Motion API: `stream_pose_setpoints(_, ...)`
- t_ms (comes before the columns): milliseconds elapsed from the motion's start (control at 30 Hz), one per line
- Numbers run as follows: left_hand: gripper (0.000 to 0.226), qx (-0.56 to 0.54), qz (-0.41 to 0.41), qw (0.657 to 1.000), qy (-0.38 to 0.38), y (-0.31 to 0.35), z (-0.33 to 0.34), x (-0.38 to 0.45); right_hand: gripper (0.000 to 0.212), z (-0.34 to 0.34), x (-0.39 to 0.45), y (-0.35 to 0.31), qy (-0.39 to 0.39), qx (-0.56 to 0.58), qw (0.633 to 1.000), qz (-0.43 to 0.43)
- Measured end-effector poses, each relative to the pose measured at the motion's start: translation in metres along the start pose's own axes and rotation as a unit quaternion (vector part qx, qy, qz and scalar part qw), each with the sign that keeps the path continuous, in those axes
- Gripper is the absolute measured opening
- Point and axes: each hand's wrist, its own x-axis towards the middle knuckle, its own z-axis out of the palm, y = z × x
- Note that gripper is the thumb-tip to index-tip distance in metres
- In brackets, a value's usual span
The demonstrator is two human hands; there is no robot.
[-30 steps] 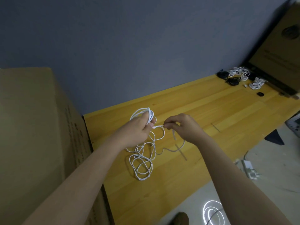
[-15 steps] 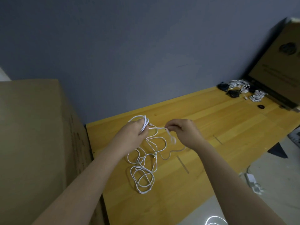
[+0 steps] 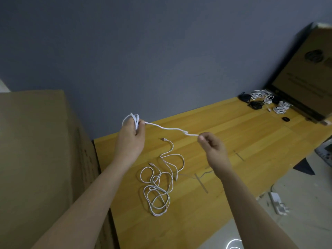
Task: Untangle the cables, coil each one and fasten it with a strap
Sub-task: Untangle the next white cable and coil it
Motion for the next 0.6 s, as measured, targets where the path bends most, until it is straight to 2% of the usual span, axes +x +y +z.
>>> stream_pose_setpoints(100, 0.027, -0.011, 0.008, 1.000, -0.005, 0.002, 0.001, -0.004, 0.016, -0.010, 0.021, 0.008, 0.164, -0.078, 0.982, 0.059)
stream_pose_setpoints(167, 0.028, -0.026, 0.015, 1.000, 0.009, 0.004, 0.002, -0.005, 0.020, -0.014, 0.033, 0.003, 0.235, -0.228, 0.941, 0.088)
stream_pose_setpoints(200, 0.027, -0.032, 0.013, 0.999, 0.019, 0.005, 0.002, -0.003, 0.022, -0.015, 0.038, -0.003, 0.254, -0.290, 0.921, 0.058)
stream_pose_setpoints(233, 0.027, -0.039, 0.008, 0.999, 0.029, 0.005, 0.002, -0.002, 0.023, -0.015, 0.043, -0.009, 0.255, -0.328, 0.910, -0.002)
stream_pose_setpoints(300, 0.027, -0.049, -0.002, 0.998, 0.044, 0.006, -0.001, 0.000, 0.020, -0.015, 0.055, -0.021, 0.205, -0.378, 0.896, -0.110)
stream_pose_setpoints(367, 0.026, -0.049, -0.004, 0.998, 0.048, 0.005, -0.004, 0.001, 0.014, -0.019, 0.069, -0.037, 0.160, -0.447, 0.864, -0.171)
stream_pose_setpoints(433, 0.025, -0.056, -0.004, 0.998, 0.032, 0.005, -0.005, 0.000, 0.019, -0.021, 0.082, -0.066, 0.157, -0.479, 0.839, -0.206)
stream_pose_setpoints(500, 0.026, -0.070, -0.010, 0.997, 0.010, 0.005, -0.005, 0.000, 0.024, -0.019, 0.093, -0.097, 0.177, -0.459, 0.835, -0.245)
stream_pose_setpoints(600, 0.028, -0.103, -0.023, 0.994, -0.018, 0.004, -0.004, 0.000, 0.024, -0.006, 0.099, -0.120, 0.178, -0.386, 0.861, -0.280)
